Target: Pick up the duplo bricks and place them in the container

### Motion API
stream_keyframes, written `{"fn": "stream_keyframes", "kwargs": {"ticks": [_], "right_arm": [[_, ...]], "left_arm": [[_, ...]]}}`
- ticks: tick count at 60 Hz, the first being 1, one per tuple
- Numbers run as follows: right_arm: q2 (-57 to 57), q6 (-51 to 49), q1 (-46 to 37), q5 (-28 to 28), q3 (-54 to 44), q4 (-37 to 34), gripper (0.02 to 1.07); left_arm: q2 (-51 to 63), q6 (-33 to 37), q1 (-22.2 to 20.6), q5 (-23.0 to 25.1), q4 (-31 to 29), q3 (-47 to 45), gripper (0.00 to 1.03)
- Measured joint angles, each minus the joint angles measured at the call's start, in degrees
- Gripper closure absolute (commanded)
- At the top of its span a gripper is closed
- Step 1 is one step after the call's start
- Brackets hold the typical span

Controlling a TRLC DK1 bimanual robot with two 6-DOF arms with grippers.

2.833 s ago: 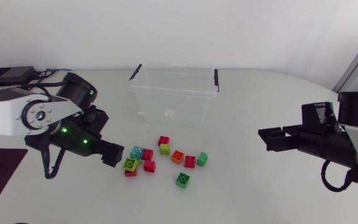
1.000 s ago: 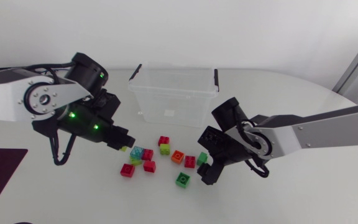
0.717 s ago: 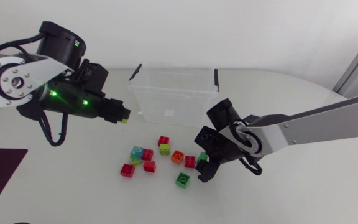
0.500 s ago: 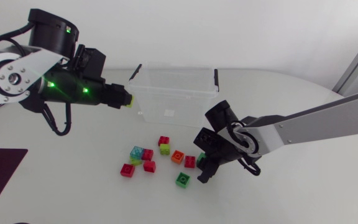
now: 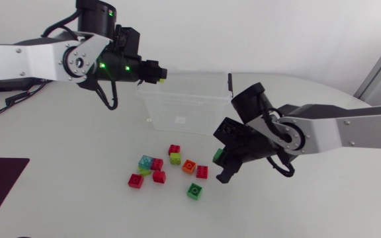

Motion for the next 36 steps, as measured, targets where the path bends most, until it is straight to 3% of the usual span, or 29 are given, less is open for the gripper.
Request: {"fn": "stream_keyframes", "kwargs": {"ticks": [7, 10, 13, 15, 26, 36], "right_arm": [[-2.51, 0.0, -0.83, -0.02, 2.93, -2.51, 0.74], [-3.28, 0.0, -1.33, 0.0, 4.72, -3.54, 0.74], [-3.74, 0.0, -1.81, -0.02, 6.38, -4.2, 0.74], [-3.93, 0.0, -2.16, -0.02, 7.56, -4.66, 0.74], [-4.0, 0.0, -4.11, -0.07, 14.86, -7.19, 0.74], [-2.14, 0.04, -5.57, -0.26, 24.0, -7.19, 0.74]], "left_arm": [[4.33, 0.02, 0.0, -0.66, 2.47, 1.92, 0.57], [6.43, 0.02, 0.0, -1.77, 2.67, 3.54, 0.43], [8.17, 0.04, 0.0, -2.95, 2.67, 5.16, 0.17], [9.05, 0.04, 0.0, -3.34, 2.62, 6.08, 0.09], [10.1, 0.28, 0.0, -4.13, 1.03, 8.09, 0.05], [6.6, 1.81, 0.0, -4.11, -8.7, 7.93, 0.06]]}}
